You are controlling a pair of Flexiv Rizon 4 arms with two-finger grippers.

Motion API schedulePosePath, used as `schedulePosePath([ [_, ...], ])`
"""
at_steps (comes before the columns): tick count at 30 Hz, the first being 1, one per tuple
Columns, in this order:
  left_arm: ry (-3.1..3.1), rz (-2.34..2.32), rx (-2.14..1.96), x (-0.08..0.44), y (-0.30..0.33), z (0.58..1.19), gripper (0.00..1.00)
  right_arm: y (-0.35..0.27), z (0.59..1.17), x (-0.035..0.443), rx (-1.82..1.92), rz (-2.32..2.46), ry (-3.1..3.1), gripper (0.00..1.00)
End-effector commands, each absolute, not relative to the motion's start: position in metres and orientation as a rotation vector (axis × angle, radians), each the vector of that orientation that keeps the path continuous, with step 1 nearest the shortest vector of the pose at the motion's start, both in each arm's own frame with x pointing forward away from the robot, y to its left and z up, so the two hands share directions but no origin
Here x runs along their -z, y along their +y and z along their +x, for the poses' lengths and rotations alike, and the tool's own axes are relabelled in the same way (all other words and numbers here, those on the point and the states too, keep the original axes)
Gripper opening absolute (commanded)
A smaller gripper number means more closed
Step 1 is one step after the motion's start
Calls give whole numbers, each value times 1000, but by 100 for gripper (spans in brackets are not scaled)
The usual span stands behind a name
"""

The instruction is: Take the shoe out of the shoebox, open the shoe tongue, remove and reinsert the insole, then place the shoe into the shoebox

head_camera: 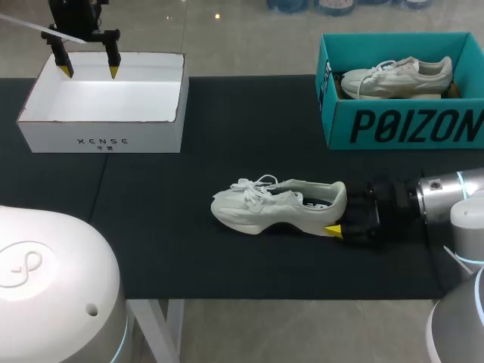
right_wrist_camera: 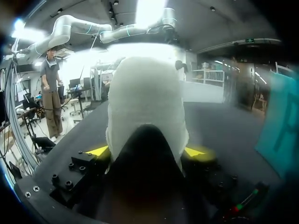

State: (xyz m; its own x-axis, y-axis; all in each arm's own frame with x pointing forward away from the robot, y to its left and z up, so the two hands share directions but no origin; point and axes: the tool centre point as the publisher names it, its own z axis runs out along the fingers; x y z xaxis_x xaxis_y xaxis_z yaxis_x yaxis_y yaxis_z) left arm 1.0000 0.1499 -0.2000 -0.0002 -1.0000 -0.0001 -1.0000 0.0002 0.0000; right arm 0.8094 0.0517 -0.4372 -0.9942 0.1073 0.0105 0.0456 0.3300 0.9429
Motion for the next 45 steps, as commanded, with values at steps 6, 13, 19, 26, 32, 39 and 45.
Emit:
schedulePosePath([
  [6,2222,-2221,0,200,150,1000,100,55,808,444,-1780,146,2519,0],
  [13,2222,-2221,0,200,150,1000,100,55,808,444,-1780,146,2519,0],
  [19,2215,-2219,33,189,71,978,100,55,808,444,-1780,146,2519,0],
  [26,2184,-2212,72,191,-21,934,100,55,808,444,-1780,146,2519,0],
  [32,2217,-2234,74,210,-86,884,100,55,808,444,-1780,146,2519,0],
  [39,2178,-2218,31,227,-110,853,100,55,808,444,-1780,146,2519,0],
  [45,2178,-2218,31,227,-110,853,100,55,808,444,-1780,146,2519,0],
])
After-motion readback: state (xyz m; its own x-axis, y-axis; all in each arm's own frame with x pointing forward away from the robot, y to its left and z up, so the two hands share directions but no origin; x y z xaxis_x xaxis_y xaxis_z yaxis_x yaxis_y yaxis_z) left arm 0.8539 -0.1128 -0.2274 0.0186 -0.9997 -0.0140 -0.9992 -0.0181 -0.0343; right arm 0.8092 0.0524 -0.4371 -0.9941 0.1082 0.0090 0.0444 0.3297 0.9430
